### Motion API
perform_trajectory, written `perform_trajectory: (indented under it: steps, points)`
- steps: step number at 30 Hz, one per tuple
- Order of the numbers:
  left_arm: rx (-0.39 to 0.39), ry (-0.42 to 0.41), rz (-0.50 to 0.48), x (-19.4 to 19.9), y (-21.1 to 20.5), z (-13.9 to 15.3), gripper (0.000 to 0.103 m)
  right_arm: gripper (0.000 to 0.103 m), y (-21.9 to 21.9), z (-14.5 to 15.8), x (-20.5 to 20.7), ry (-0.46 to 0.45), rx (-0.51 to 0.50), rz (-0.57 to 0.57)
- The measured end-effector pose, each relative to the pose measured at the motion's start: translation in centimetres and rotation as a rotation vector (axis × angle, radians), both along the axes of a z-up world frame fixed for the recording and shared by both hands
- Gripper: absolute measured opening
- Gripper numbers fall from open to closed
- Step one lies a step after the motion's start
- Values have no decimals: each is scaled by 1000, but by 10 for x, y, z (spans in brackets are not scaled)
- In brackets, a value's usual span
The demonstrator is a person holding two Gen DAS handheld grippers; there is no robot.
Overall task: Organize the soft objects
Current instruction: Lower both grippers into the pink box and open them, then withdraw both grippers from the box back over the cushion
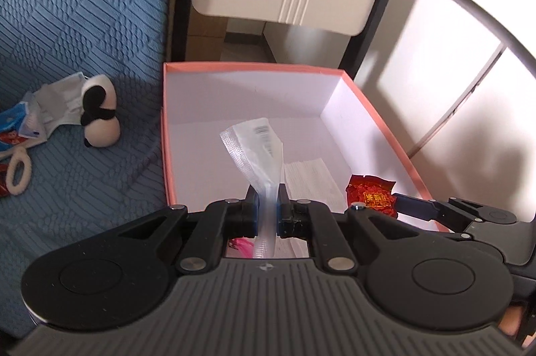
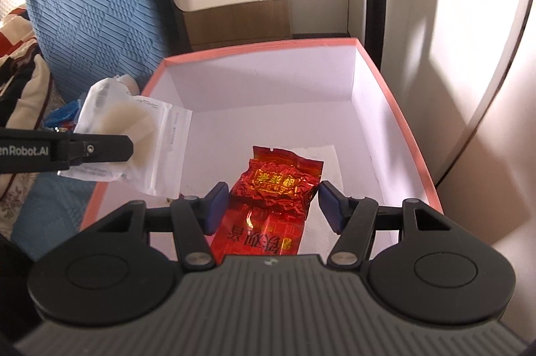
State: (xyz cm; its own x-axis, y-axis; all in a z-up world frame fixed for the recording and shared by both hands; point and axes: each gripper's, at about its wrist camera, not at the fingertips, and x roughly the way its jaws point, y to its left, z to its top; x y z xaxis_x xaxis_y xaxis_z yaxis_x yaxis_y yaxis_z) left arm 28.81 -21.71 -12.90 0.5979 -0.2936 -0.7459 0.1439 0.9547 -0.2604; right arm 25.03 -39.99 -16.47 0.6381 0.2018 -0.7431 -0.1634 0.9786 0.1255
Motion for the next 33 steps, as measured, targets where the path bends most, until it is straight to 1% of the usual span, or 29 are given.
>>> perform_trajectory:
  steps: [7,9,11,12,13,15,18,22,33]
  points:
    - [10,14,-5,4,-6,-8,11,63,-7,-9,4,14,-1,-7]
    - [3,4,-2,4,-5,-7,14,65,-7,-10,6,22,-1,-11]
    - [-11,9,-2,4,-3,-6,26,74,-8,-9,6,23,-1,-18]
    - [-15,5,-4,3,-3,-4,42,75,-8,-7,5,18,-5,-23]
    - [-14,-2,-5,2,-2,-2,54,75,-7,-6,5,15,-12,-28]
    - [-7,-29,-6,-1,-2,4,55,75,-8,-3,5,13,-10,-33]
    - [-15,-46,-11,-6,1,14,55,75,-9,5,2,-1,7,-46]
    - [-12,-81,-8,-15,8,29,55,75,-6,21,-4,-28,13,-48]
    - [-44,-192,30,-48,43,77,55,75,18,61,-26,-108,24,-27]
